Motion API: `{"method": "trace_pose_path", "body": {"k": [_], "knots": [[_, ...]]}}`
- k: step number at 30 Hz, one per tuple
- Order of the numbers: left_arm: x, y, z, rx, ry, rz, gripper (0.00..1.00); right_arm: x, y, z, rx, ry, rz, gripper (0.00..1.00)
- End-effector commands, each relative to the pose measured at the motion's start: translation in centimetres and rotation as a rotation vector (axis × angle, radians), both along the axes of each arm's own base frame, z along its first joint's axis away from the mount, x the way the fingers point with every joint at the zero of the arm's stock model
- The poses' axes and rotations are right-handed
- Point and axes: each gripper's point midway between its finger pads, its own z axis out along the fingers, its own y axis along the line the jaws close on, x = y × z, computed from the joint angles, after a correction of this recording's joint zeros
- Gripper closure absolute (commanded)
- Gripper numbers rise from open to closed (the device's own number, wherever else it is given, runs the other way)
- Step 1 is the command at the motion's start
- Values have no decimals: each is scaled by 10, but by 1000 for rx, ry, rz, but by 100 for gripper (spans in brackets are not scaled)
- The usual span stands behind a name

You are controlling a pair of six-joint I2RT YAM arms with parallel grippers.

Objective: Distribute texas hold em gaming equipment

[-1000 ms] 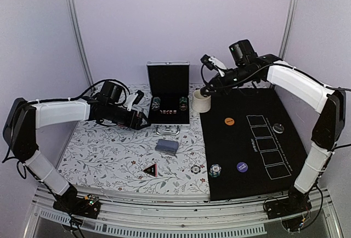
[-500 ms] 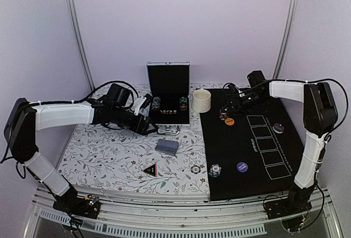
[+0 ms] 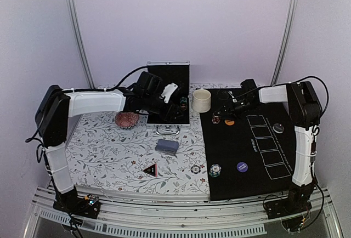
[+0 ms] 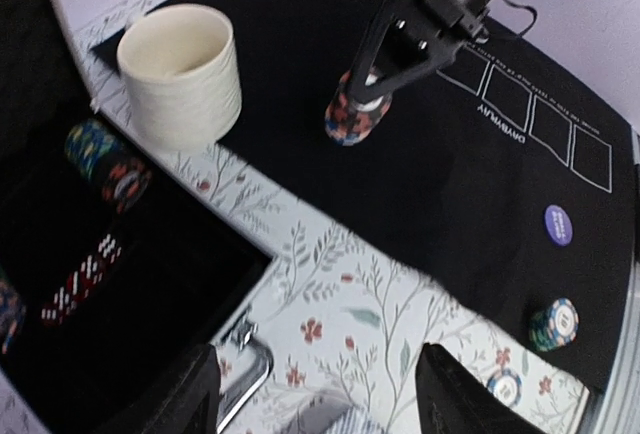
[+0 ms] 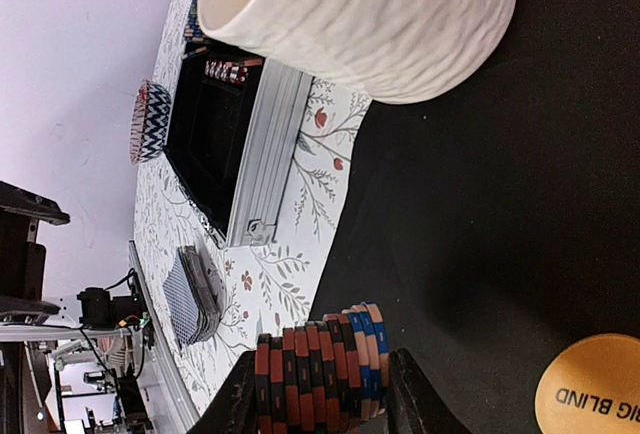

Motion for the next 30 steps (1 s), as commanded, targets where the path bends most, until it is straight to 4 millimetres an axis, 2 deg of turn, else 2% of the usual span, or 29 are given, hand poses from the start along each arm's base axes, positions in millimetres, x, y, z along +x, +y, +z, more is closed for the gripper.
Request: {"method": "trace_pose_path", "body": {"k": [1,6,9,13,16,20,26,30], "knots": [[17,-57,-14,15,-156,-121,34,8,9,0,80,-9,25,98],[23,-113,-25,-21,-203,-193,40,5,11,-12,97,24,42,98],[28,-131,-50,-21,-179,-181,40,1,10,-20,91,41,47,98],[39,-144,-81,-3,-149,-123,34,-7,9,-27,92,54,57,98],[46,-154,-96,9,-162,-104,29,-12,9,-32,95,67,59,98],[58,-160,-115,43,-166,-64,28,-14,7,-35,82,75,56,98],[61,-171,-136,42,-154,-80,35,-14,6,-35,70,75,48,95],[58,-174,-145,38,-142,-95,44,-13,4,-36,53,76,38,87]]}}
